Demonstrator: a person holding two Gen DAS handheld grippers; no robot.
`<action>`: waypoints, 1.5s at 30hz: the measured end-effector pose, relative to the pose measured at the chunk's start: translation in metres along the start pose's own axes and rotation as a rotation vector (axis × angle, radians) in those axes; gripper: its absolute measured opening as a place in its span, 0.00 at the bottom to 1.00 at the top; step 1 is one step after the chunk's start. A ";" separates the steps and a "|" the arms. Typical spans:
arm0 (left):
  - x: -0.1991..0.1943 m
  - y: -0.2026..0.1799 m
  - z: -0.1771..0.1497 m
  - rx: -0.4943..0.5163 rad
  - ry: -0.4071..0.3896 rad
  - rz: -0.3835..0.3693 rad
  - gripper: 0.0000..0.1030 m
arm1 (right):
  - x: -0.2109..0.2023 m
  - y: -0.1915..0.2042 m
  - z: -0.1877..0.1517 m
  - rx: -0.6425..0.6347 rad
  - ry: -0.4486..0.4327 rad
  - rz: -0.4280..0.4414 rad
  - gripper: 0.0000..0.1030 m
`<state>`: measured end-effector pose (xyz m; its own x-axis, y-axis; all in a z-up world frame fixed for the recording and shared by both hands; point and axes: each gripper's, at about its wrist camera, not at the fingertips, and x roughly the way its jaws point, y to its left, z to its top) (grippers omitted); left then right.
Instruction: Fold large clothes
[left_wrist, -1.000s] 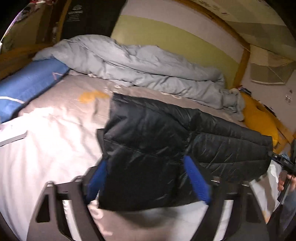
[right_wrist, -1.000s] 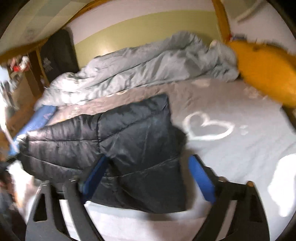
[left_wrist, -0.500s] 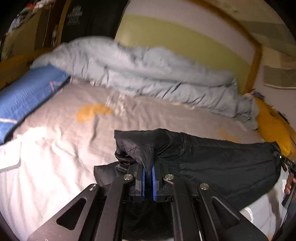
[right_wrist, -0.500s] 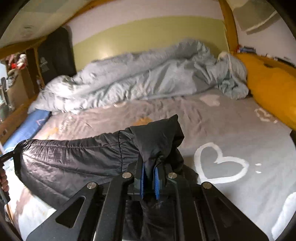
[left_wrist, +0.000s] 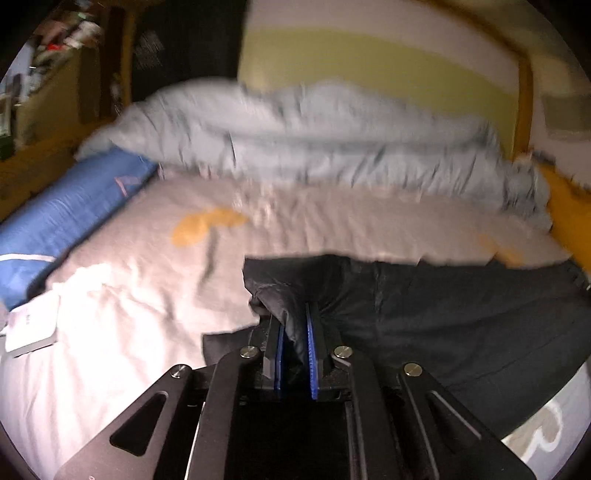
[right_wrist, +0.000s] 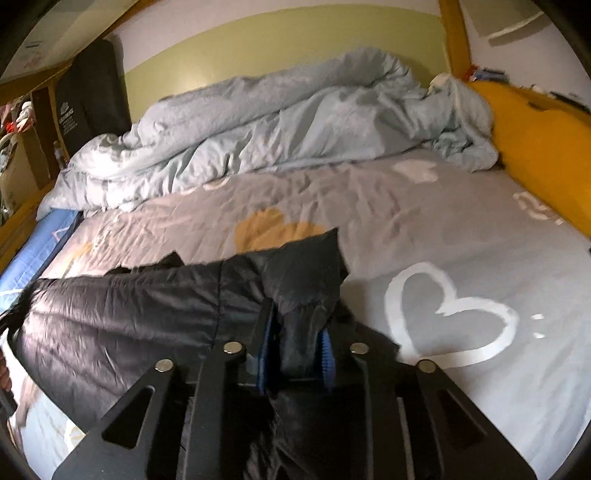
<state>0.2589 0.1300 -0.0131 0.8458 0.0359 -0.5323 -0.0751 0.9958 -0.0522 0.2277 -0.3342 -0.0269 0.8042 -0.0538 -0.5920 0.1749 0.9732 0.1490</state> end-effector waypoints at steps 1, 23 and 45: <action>-0.008 -0.002 0.002 0.009 -0.006 0.016 0.17 | -0.010 0.002 0.002 -0.004 -0.028 -0.010 0.26; 0.007 0.042 -0.052 -0.332 0.284 -0.234 1.00 | -0.003 -0.037 -0.035 0.203 0.188 0.208 1.00; -0.100 -0.003 -0.056 -0.080 0.069 -0.053 0.60 | -0.093 0.012 -0.051 0.057 0.032 0.177 0.34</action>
<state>0.1455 0.1192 -0.0071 0.8116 -0.0251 -0.5837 -0.0756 0.9862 -0.1475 0.1259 -0.3066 -0.0101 0.8070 0.1248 -0.5772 0.0650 0.9527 0.2969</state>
